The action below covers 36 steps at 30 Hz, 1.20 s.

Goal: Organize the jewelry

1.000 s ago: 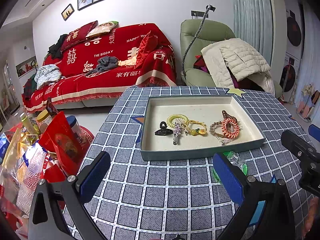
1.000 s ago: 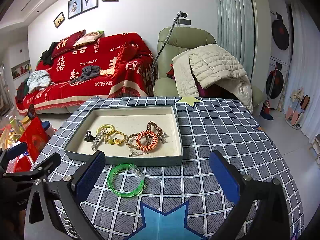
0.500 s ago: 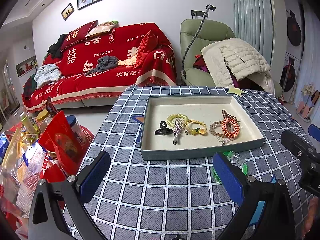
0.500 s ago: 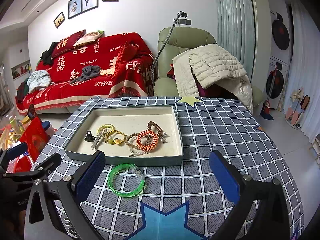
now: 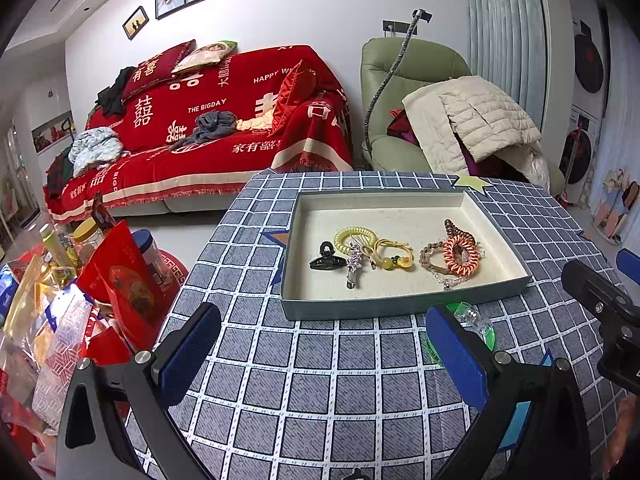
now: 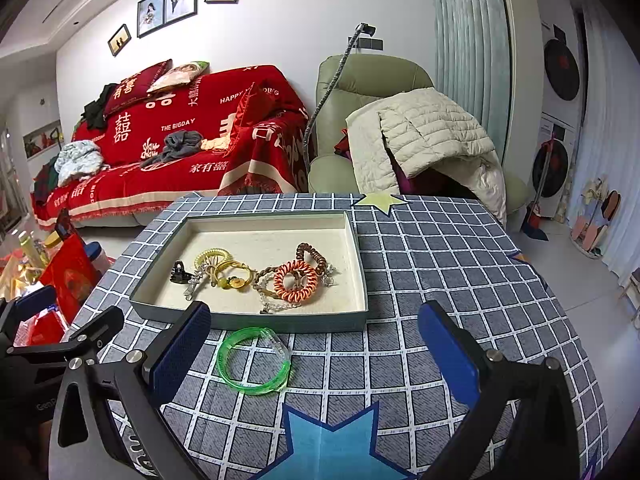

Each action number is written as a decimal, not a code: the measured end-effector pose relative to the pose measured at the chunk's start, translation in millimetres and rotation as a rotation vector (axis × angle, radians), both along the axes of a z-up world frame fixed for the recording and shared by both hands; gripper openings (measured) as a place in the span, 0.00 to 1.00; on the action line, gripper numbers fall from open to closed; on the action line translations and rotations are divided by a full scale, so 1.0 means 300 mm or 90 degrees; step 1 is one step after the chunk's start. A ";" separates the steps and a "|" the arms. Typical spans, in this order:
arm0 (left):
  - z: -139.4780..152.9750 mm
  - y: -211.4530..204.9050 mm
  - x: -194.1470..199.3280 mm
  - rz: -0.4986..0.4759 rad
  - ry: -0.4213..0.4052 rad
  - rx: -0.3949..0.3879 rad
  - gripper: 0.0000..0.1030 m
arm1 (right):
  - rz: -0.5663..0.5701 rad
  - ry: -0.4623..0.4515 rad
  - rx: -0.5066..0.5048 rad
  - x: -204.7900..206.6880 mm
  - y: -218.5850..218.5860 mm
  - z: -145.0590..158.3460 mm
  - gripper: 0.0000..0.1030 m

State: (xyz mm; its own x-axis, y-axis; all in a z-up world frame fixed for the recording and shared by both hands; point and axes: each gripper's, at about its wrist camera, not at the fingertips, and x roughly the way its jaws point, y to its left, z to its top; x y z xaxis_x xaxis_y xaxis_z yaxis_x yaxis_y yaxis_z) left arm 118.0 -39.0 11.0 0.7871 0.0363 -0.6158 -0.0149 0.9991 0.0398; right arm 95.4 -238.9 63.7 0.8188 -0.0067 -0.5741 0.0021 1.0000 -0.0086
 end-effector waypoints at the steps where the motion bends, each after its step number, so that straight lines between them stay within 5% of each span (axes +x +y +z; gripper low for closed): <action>1: 0.000 0.000 0.000 0.000 0.000 0.000 1.00 | 0.000 0.000 0.001 0.000 -0.001 0.000 1.00; 36: -0.004 -0.005 -0.001 -0.005 0.003 -0.009 1.00 | 0.000 0.000 0.001 0.001 -0.001 0.002 1.00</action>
State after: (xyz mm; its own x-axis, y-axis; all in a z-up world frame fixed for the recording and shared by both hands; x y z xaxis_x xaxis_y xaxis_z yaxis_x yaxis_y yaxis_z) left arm 117.7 -40.5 9.8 0.7841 0.0210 -0.6202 -0.0062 0.9996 0.0260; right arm 95.6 -239.3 64.3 0.8184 -0.0056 -0.5747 0.0016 1.0000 -0.0074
